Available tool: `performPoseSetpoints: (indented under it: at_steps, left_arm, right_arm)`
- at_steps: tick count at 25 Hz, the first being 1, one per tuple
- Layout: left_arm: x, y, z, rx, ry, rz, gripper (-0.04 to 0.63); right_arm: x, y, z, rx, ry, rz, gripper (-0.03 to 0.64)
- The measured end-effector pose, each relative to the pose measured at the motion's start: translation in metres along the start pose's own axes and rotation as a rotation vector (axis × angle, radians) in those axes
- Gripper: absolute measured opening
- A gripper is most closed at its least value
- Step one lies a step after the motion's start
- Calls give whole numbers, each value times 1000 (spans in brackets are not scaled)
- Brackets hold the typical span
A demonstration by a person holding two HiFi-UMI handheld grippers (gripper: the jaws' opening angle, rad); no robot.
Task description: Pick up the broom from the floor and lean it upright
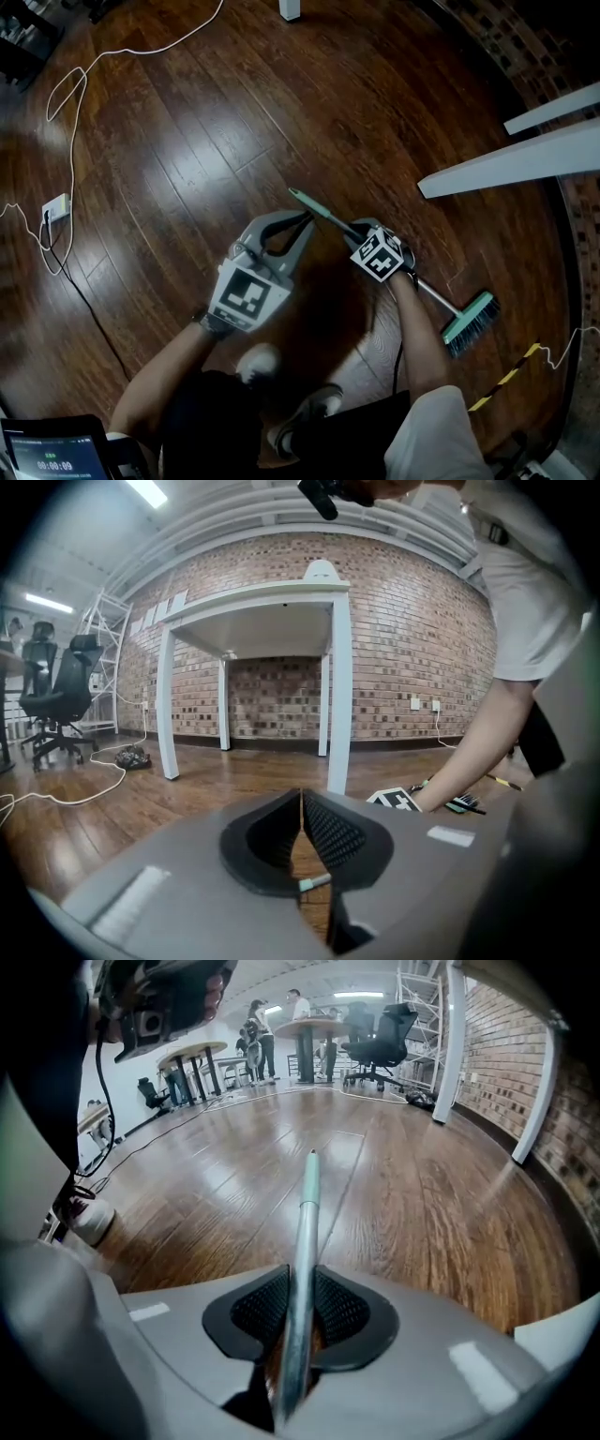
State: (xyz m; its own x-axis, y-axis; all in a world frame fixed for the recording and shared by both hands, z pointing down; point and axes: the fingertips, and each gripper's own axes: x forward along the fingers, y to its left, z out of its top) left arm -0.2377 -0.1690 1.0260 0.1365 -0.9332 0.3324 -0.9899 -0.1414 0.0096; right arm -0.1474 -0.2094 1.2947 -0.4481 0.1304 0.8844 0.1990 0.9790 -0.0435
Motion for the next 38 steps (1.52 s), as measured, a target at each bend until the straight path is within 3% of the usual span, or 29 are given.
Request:
performPoseSetpoints:
  at_steps: [8, 15, 18, 24, 29, 34, 38]
  left_arm:
    - [3, -13, 5, -3, -13, -17, 11]
    - [0, -21, 46, -65, -41, 17, 11]
    - [-7, -40, 90, -108, -22, 0, 11]
    - [-34, -79, 211, -57, 10, -46, 11]
    - [-59, -108, 314, -73, 22, -101, 11]
    - [-71, -126, 396, -56, -8, -170, 11]
    - [-70, -136, 435, -39, -28, -227, 11]
  right_arm:
    - [-18, -5, -3, 15, -21, -63, 95]
    - [-123, -25, 14, 66, -135, -259, 94]
    - [-193, -21, 13, 91, -154, -339, 94]
    - [-345, -14, 10, 195, -146, -495, 92]
    - [-463, -9, 5, 332, -130, -641, 84]
    - [-538, 3, -15, 480, -119, -734, 86]
    - [-567, 3, -33, 563, -111, -789, 87]
